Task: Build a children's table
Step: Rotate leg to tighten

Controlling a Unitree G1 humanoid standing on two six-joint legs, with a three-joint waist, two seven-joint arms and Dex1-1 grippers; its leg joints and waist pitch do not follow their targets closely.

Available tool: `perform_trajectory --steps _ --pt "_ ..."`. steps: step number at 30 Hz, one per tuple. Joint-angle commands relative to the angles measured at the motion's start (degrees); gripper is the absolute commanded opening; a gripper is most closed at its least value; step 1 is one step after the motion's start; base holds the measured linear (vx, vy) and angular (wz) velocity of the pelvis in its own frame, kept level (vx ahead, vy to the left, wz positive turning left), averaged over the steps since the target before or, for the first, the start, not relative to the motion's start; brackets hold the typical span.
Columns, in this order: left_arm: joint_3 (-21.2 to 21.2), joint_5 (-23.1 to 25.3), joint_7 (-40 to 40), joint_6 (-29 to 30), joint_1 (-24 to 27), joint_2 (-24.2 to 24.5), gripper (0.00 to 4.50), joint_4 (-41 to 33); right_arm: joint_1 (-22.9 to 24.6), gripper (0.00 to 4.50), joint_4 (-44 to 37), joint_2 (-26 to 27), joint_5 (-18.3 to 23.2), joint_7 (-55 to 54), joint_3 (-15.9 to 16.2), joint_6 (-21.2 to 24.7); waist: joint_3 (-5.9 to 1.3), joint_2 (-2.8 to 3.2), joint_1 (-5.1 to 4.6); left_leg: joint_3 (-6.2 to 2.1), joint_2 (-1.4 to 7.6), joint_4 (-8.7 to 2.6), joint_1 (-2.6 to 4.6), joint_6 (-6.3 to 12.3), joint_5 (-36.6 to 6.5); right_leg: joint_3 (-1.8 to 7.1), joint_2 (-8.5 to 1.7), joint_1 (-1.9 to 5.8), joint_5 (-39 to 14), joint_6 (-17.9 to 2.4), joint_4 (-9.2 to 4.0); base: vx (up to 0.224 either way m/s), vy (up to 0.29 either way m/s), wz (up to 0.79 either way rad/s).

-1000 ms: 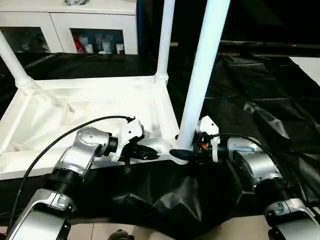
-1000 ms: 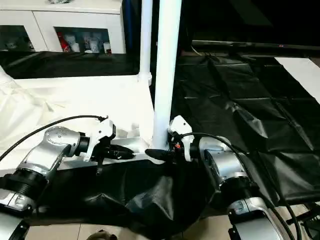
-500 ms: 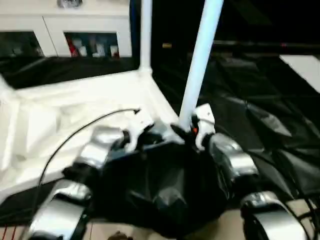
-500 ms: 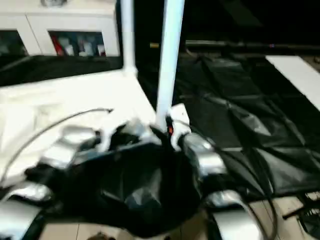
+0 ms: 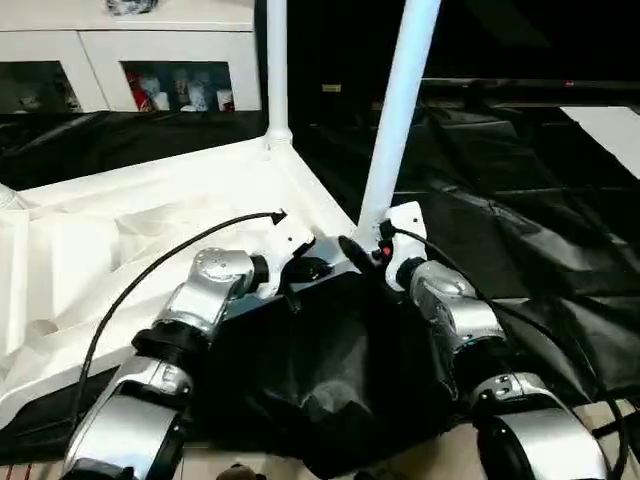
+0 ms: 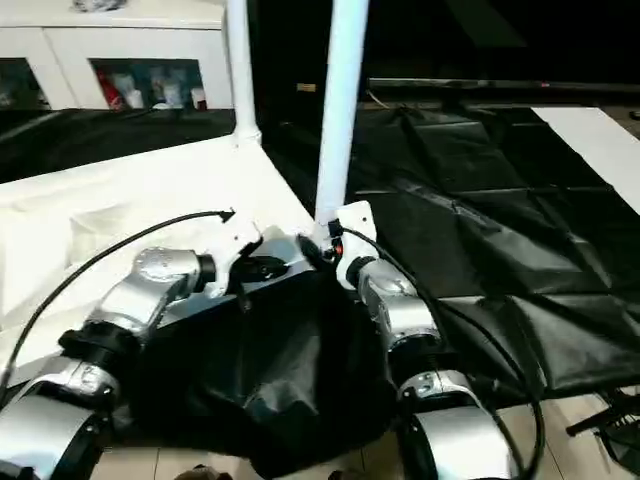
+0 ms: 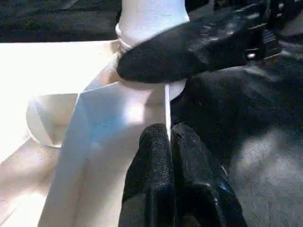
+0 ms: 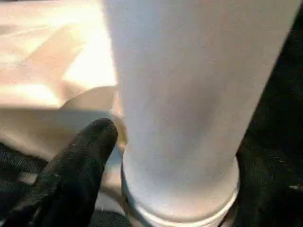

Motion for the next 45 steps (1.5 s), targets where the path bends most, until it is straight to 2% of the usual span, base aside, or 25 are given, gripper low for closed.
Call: perform_trajectory --steps 1,4,7,8,12,18,23,25,26,30,32,35,36,37,40,41,42,45 --pt "-2.2 -3.7 -4.6 -3.4 0.0 -2.3 0.00 -3.2 0.3 3.85 -1.2 2.0 -0.3 6.8 5.0 0.1 -3.91 0.10 0.29 -1.30 3.52 -3.94 0.39 2.20 -14.5 3.70 -5.84 2.95 -20.5 -10.1 -4.73 0.000 0.000 0.00" --pt "-1.9 -3.5 -6.8 -4.3 0.7 -0.7 0.00 -3.5 1.5 3.85 -3.6 -1.4 -0.5 14.6 6.9 -0.8 -3.87 0.11 0.35 -1.33 3.57 -3.93 0.45 2.16 -14.9 3.59 -5.76 2.97 -21.4 -10.0 -4.85 0.000 0.000 0.00" --pt "-2.2 -4.2 -10.5 -3.7 1.7 0.9 0.00 -5.1 3.0 3.85 -6.8 -3.9 0.3 21.5 8.4 0.6 -3.80 0.16 0.71 -1.20 3.74 -3.98 0.50 2.46 -15.2 3.66 -5.65 2.82 -21.4 -10.0 -4.79 0.000 0.000 0.00" --pt "-2.3 -4.7 -12.0 -3.3 2.1 1.4 0.00 -5.9 3.4 3.85 -7.8 -4.7 0.4 23.6 9.1 0.9 -3.89 0.16 1.12 -1.18 3.91 -3.97 0.56 2.51 -14.5 3.64 -5.67 2.89 -20.5 -10.3 -4.60 0.000 0.000 0.00" --pt "-3.1 -5.3 -15.7 -2.1 3.4 3.4 0.00 -8.1 4.9 3.85 -10.3 -7.1 0.9 28.9 11.0 1.9 -3.86 0.14 1.66 -1.15 3.96 -4.01 0.57 2.34 -14.5 3.66 -5.70 2.85 -20.7 -10.3 -4.49 0.000 0.000 0.00" --pt "-3.3 -6.2 -19.7 -0.4 4.6 5.3 0.00 -10.1 6.0 3.72 -12.5 -8.4 2.0 33.2 11.5 3.9 -3.70 0.06 1.68 -1.24 3.85 -4.02 0.66 1.96 -15.4 3.61 -5.80 2.61 -24.8 -9.2 -5.01 0.000 0.000 0.00" --pt "-3.3 -6.3 -20.5 0.6 5.1 5.7 0.00 -11.1 6.5 3.18 -13.8 -8.3 2.5 34.5 11.6 5.3 -3.81 0.00 1.64 -1.22 3.80 -4.02 0.60 1.93 -14.6 3.63 -5.75 2.62 -23.0 -9.6 -4.77 0.000 0.000 0.00" --pt "-3.3 -6.0 -19.8 0.6 5.1 5.7 0.00 -11.2 6.8 3.18 -14.0 -8.0 2.3 34.0 11.6 5.5 -3.81 -0.15 1.66 -1.23 3.82 -4.03 0.55 2.01 -14.1 3.62 -5.74 2.68 -22.8 -9.6 -4.73 0.000 0.000 0.00" --pt "-3.3 -5.9 -19.5 0.6 5.1 5.6 0.00 -11.1 6.8 3.06 -14.0 -7.9 2.3 33.8 11.6 5.5 -3.81 -0.03 1.69 -1.24 3.83 -4.02 0.57 2.01 -14.0 3.62 -5.79 2.65 -22.8 -9.6 -4.74 0.000 0.000 0.00" --pt "-1.6 -3.8 -11.3 -0.2 3.2 3.3 0.00 -7.4 5.9 2.81 -11.2 -5.4 0.4 24.9 9.7 5.9 -3.63 -0.07 1.42 -1.33 3.73 -4.06 0.72 1.44 -15.3 3.62 -5.86 2.40 -25.0 -9.2 -5.04 0.000 0.000 0.00" --pt "-0.5 -3.6 -8.2 0.3 2.1 1.9 0.00 -6.1 5.3 2.73 -9.5 -3.9 -0.6 19.7 8.7 6.7 -3.44 -0.24 1.19 -1.51 3.42 -4.01 1.00 0.79 -17.0 3.42 -5.98 2.24 -31.0 -6.9 -5.82 0.000 0.000 0.00" --pt "0.4 -2.9 -3.2 0.9 0.0 -0.5 0.00 -3.9 3.4 2.71 -5.5 -0.6 -0.8 9.3 5.6 7.2 -3.44 -0.18 0.74 -1.77 3.42 -4.11 1.07 -0.05 -17.5 3.29 -6.02 2.05 -32.6 -6.1 -6.03 0.000 0.000 0.00" --pt "0.4 -2.9 -3.2 0.9 0.0 -0.5 0.00 -3.9 3.4 2.70 -5.5 -0.6 -0.8 9.3 5.6 7.2 -3.44 -0.20 0.58 -1.83 3.43 -4.14 1.07 -0.20 -17.9 3.22 -5.97 2.04 -32.7 -6.0 -6.03 0.000 0.000 0.00" --pt "0.7 -2.6 -1.1 1.3 -1.1 -1.7 0.00 -2.7 2.5 2.69 -3.7 0.8 -0.7 5.3 4.4 7.3 -3.47 -0.13 0.52 -1.70 3.32 -3.99 1.34 -0.13 -18.4 3.24 -5.95 1.80 -32.7 -5.8 -6.26 0.000 0.000 0.00" --pt "0.8 -1.6 4.0 0.3 -3.0 -3.7 0.00 -0.1 1.0 2.69 -0.9 3.4 -0.3 -2.0 2.1 7.3 -3.62 -0.13 0.33 -1.72 3.24 -4.03 1.12 0.00 -17.9 3.29 -5.95 1.97 -31.2 -6.2 -6.11 0.000 0.000 0.00" --pt "0.9 -1.5 4.5 0.0 -3.2 -3.9 0.00 0.3 0.9 2.69 -0.7 3.6 -0.3 -2.7 1.9 7.3 -3.73 -0.10 0.33 -1.65 3.37 -4.06 1.02 0.29 -17.1 3.47 -5.97 2.06 -28.7 -6.7 -5.88 0.000 0.000 0.00" --pt "0.8 -1.1 6.1 -0.3 -4.1 -5.0 0.00 1.4 0.0 2.69 0.8 5.1 -0.3 -5.9 1.2 6.6 -3.75 0.20 0.38 -1.62 3.38 -4.08 0.96 0.35 -16.7 3.53 -5.95 2.10 -27.7 -7.0 -5.72 0.000 0.000 0.00" --pt "0.9 -0.2 9.6 -1.2 -6.1 -7.5 0.00 4.0 -2.1 2.69 4.0 7.9 -1.6 -10.4 1.0 3.2 -4.02 0.11 0.41 -1.43 3.36 -4.01 0.93 0.12 -15.5 3.62 -5.89 2.23 -23.5 -8.3 -5.29 0.000 0.000 0.00"
